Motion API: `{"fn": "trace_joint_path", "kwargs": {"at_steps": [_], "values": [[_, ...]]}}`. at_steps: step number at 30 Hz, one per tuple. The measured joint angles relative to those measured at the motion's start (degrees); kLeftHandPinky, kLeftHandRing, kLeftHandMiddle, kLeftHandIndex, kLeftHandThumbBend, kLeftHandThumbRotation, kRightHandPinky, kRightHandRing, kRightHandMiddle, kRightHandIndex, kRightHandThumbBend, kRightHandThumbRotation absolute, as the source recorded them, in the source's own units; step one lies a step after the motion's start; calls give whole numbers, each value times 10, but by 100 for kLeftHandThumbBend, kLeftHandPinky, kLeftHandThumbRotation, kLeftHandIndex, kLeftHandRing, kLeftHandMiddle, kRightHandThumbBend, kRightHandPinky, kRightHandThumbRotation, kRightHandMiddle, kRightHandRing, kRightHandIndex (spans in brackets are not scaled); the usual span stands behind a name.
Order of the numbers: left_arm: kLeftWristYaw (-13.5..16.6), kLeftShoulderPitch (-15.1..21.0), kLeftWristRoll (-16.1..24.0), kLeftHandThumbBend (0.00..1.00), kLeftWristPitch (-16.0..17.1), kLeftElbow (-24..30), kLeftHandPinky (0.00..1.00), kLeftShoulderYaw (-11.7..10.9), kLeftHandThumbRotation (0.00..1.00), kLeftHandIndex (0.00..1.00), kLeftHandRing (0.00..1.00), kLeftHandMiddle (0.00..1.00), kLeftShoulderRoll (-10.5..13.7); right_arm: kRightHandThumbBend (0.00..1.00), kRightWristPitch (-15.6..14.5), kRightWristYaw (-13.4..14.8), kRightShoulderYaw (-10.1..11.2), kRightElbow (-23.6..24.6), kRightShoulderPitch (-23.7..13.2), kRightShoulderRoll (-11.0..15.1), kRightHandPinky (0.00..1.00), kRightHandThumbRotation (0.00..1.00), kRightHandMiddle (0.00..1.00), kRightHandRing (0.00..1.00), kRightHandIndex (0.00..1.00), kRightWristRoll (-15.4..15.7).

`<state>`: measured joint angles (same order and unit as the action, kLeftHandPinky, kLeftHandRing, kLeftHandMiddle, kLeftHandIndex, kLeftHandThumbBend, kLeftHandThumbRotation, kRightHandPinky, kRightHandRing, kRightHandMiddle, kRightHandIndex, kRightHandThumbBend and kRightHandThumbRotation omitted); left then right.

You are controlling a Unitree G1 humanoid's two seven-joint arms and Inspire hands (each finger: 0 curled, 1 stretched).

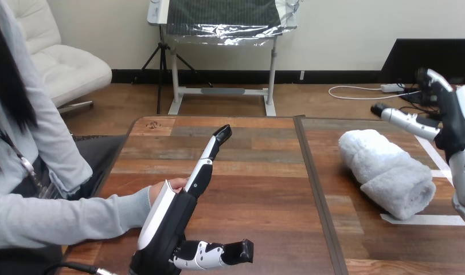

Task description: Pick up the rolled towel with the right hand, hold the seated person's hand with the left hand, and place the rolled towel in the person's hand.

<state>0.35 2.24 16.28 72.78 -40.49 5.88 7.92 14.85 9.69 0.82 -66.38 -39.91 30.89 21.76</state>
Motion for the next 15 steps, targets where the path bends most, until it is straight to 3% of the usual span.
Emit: {"fn": "trace_joint_path", "kwargs": {"at_steps": [6, 15], "values": [[0, 0, 0, 100, 0, 0, 100, 0, 78, 100, 100, 100, 0, 100, -43, -17, -17, -40, -25, 0, 69, 61, 86, 83, 92, 12], [-1, 0, -2, 100, 0, 6, 100, 1, 79, 100, 100, 100, 0, 100, -80, -37, -34, -69, -41, 0, 69, 62, 84, 82, 92, 14]]}}
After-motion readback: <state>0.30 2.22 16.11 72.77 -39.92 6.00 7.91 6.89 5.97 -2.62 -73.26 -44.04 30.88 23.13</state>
